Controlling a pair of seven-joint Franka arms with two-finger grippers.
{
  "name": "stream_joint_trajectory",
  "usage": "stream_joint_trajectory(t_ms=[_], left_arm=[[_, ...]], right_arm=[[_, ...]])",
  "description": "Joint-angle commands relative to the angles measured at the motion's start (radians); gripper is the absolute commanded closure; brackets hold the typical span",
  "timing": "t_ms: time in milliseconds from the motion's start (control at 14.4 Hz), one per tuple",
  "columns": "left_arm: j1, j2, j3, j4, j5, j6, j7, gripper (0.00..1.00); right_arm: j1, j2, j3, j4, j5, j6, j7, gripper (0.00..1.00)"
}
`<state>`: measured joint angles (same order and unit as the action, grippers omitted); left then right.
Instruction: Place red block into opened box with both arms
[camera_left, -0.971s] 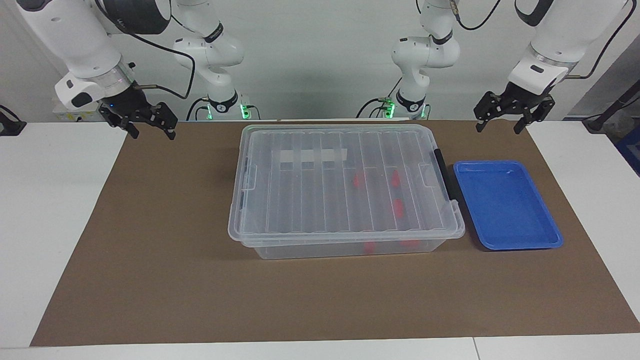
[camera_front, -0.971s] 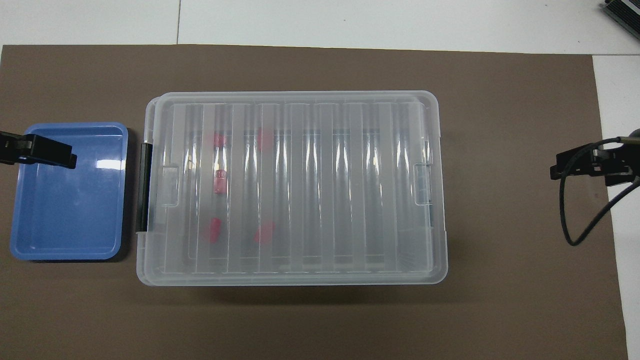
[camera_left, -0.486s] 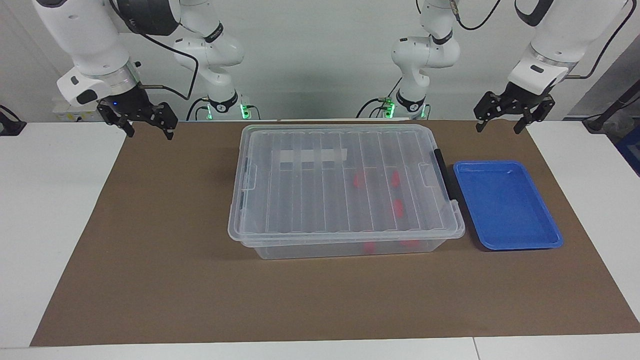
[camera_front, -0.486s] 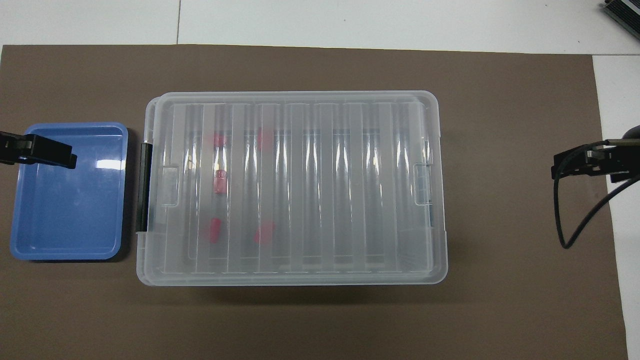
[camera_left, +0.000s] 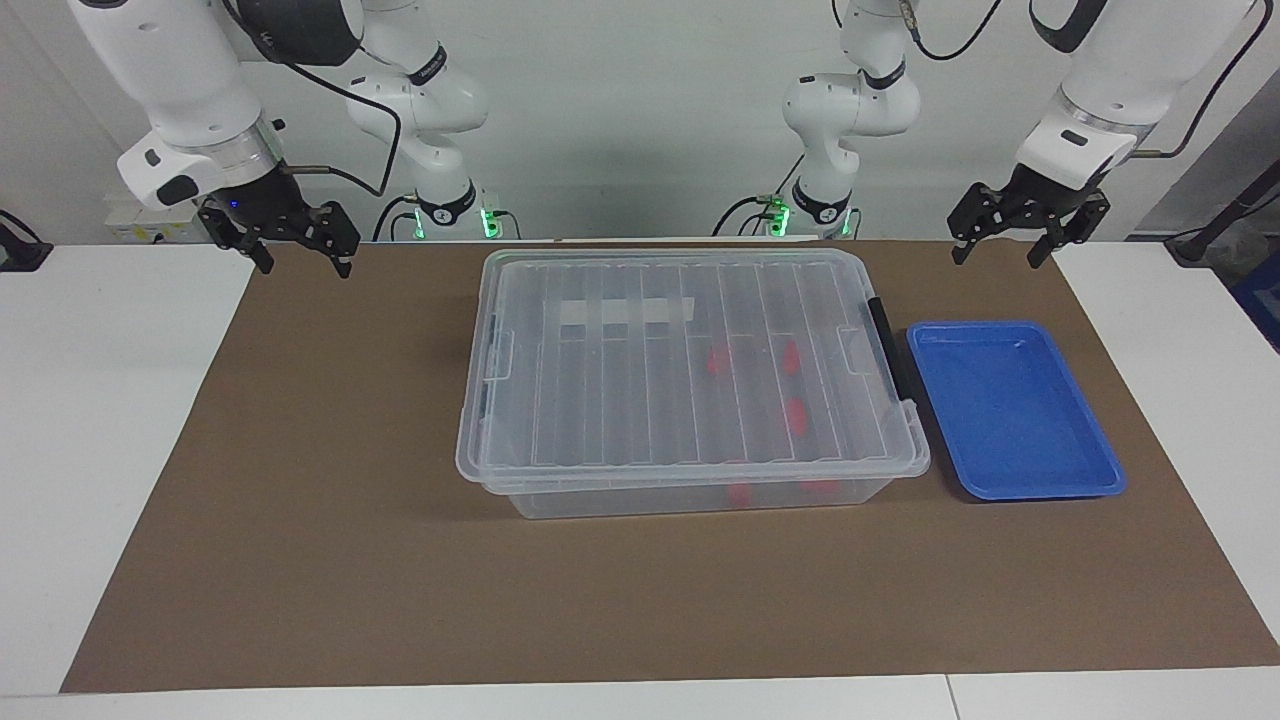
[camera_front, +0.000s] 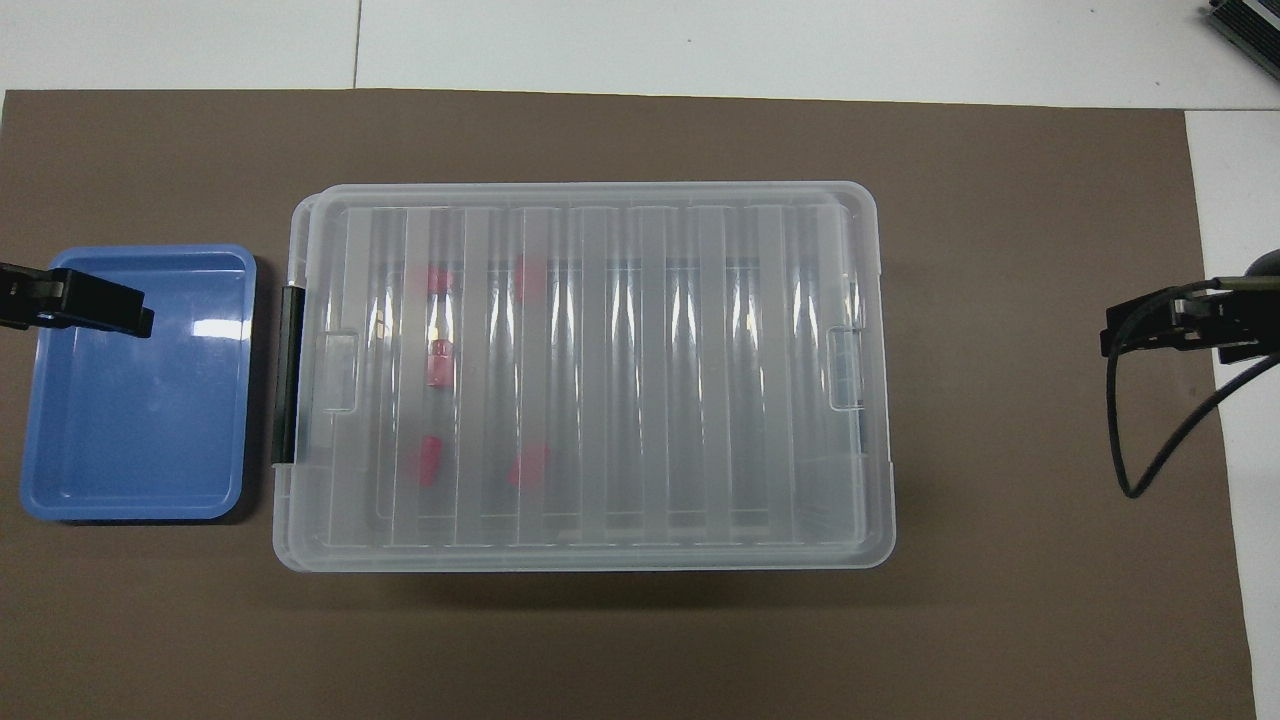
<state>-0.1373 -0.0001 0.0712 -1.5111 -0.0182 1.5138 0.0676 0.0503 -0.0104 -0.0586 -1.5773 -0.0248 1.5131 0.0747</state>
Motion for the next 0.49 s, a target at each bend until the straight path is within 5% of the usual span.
stream_joint_trajectory(t_ms=[0,416], left_arm=[[0.001,-0.029,-0.001,-0.031,0.02,-0.004,0.0,0.0],[0.001,-0.029,-0.001,-0.031,0.02,-0.004,0.0,0.0]], right_arm=[[-0.009,-0.011,0.005,0.0,0.019,-0.002,-0.001,0.0],[-0.007,-0.014,0.003,0.0,0.042,-0.004,0.001,0.0]])
